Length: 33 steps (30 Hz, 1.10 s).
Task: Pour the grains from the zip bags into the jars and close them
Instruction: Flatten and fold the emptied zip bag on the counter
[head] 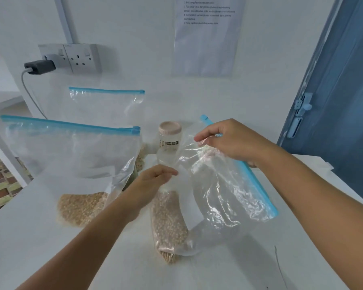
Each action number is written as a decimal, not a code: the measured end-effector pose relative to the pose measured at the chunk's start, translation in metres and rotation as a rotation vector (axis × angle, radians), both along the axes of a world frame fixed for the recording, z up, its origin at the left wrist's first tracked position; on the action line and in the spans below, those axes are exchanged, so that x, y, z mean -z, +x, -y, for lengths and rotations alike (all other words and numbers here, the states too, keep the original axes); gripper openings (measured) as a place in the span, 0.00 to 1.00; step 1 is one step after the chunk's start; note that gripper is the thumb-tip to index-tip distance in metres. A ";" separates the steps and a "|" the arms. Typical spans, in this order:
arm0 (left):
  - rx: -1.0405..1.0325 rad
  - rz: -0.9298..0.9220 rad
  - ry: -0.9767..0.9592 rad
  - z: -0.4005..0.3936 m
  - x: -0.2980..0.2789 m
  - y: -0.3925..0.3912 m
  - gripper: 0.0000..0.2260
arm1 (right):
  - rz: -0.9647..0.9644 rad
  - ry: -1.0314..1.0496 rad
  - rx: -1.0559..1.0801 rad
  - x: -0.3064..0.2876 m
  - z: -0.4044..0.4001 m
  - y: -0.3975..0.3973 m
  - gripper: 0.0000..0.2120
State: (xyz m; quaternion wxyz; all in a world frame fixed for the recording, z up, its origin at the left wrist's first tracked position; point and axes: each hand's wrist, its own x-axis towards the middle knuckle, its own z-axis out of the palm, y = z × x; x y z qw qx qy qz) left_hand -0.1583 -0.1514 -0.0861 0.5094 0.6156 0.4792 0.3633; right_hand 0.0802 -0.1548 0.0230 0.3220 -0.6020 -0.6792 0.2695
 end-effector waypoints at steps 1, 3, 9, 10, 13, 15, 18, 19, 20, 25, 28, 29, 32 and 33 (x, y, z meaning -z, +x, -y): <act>-0.050 -0.016 -0.048 -0.005 0.009 -0.007 0.11 | -0.005 0.001 0.011 0.002 -0.001 0.002 0.10; -0.111 -0.047 -0.166 -0.011 0.026 -0.016 0.13 | -0.079 -0.025 0.023 0.006 -0.001 0.003 0.11; -0.131 0.060 -0.543 -0.022 0.053 -0.009 0.12 | -0.274 -0.080 0.000 0.014 0.002 0.007 0.11; -0.149 0.086 -0.576 -0.026 0.056 -0.008 0.12 | -0.283 -0.081 -0.001 0.015 0.002 0.008 0.11; -0.219 0.162 -0.592 -0.031 0.063 -0.004 0.10 | -0.317 -0.071 0.004 0.018 0.002 0.011 0.11; -0.221 0.282 -0.618 -0.029 0.066 0.001 0.10 | -0.331 -0.053 0.014 0.020 0.003 0.013 0.11; -0.209 0.377 -0.634 -0.028 0.071 0.005 0.13 | -0.351 -0.041 0.017 0.022 0.006 0.016 0.12; -0.222 0.374 -0.615 -0.029 0.071 0.004 0.13 | -0.356 -0.037 0.018 0.023 0.008 0.018 0.12; -0.241 0.364 -0.583 -0.029 0.069 0.002 0.12 | -0.360 -0.029 0.024 0.023 0.010 0.021 0.12; -0.308 0.385 -0.360 -0.028 0.046 -0.012 0.09 | -0.391 0.021 0.060 0.030 0.021 0.045 0.13; -0.292 0.372 -0.174 -0.030 0.034 -0.020 0.09 | -0.446 0.057 0.092 0.042 0.030 0.054 0.14; -0.299 0.348 -0.115 -0.031 0.032 -0.022 0.10 | -0.480 0.069 0.104 0.046 0.033 0.055 0.15; -0.324 0.245 0.019 -0.029 0.026 -0.020 0.12 | -0.535 0.104 0.160 0.056 0.041 0.060 0.18; -0.321 0.231 0.047 -0.028 0.026 -0.018 0.12 | -0.546 0.109 0.171 0.060 0.042 0.062 0.18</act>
